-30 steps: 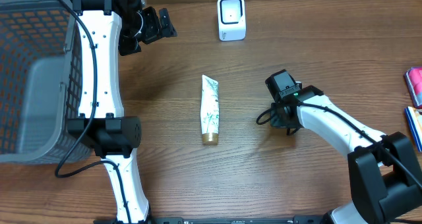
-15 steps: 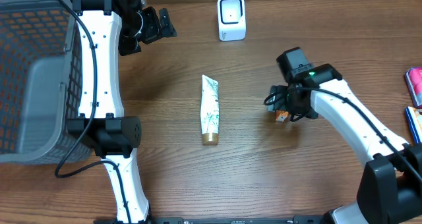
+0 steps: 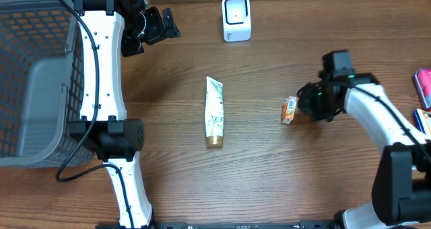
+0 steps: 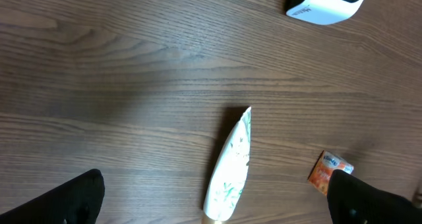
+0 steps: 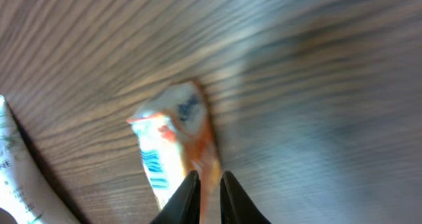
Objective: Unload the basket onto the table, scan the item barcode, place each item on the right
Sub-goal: 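Lift the Kleenex packet with the right gripper toward the scanner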
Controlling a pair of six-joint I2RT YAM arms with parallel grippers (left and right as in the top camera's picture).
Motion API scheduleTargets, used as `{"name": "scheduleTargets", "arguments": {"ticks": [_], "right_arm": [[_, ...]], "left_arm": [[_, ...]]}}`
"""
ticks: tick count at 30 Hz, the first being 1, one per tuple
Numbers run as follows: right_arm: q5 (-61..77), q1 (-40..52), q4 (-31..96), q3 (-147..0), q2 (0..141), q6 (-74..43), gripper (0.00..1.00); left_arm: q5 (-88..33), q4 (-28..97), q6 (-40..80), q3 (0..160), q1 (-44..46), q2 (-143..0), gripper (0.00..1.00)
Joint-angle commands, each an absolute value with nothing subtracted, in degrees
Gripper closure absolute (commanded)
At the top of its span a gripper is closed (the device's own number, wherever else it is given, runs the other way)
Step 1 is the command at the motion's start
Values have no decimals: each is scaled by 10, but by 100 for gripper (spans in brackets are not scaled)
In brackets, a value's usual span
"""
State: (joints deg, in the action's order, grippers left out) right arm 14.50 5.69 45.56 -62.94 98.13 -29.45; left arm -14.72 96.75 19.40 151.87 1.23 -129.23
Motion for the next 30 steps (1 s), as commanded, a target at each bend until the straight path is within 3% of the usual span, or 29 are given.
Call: {"name": "scheduleTargets", "arguments": {"ticks": [1, 11, 14, 16, 25, 30], "right_arm": [[191, 79, 421, -608, 985, -318, 87], [195, 158, 384, -613, 985, -316, 86], [194, 144, 395, -623, 985, -316, 59], [189, 127, 397, -623, 985, -315, 53], [147, 133, 319, -576, 991, -317, 49], [143, 135, 301, -573, 1027, -318, 54]], "left_arm": [[-145, 968, 197, 1523, 11, -1286, 0], [-145, 968, 197, 1523, 11, -1286, 0], [-145, 968, 197, 1523, 11, -1286, 0], [-145, 968, 197, 1523, 11, -1286, 1], [-145, 968, 197, 1523, 11, -1286, 0], [-145, 968, 197, 1523, 11, -1286, 0]]}}
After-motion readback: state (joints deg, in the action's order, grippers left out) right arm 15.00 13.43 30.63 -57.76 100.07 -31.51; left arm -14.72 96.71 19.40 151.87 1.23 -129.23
